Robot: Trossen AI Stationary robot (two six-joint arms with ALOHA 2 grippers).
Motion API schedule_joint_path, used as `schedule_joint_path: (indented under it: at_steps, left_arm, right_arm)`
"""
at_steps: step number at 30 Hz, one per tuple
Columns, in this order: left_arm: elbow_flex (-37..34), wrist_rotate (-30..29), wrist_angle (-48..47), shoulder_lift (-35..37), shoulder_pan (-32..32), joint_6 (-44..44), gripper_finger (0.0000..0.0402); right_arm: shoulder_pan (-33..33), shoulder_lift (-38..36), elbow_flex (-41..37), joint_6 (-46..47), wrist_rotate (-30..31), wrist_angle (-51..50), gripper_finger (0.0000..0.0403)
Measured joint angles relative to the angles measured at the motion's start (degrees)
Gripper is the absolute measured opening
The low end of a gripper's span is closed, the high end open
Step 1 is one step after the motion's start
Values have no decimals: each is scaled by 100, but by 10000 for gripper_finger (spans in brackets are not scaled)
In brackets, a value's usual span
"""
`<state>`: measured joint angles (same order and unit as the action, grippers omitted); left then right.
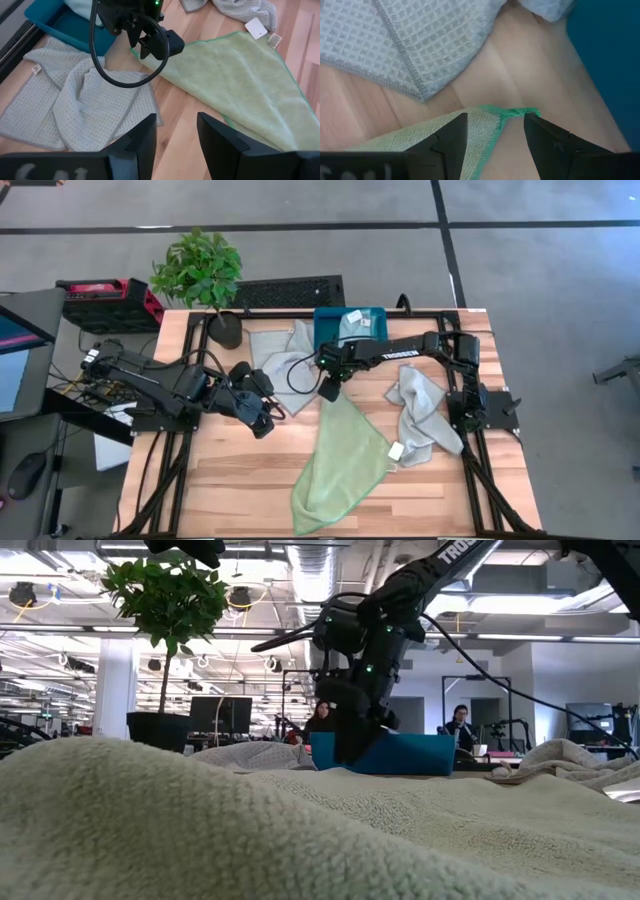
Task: Fold microfiber towels
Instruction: Fold the green towel
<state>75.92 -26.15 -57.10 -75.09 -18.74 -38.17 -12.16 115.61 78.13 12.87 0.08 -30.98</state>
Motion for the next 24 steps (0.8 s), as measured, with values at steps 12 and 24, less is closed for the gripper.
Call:
schedule_joint_path:
  at_steps: [12,24]
  left_arm:
    - [0,2,2,0,0,-2,132]
    - [0,2,9,0,0,-4,132]
  right_arm:
    - [13,0,-57,27,-156,35,217]
    - [-74,0,-90,74,-217,15,217]
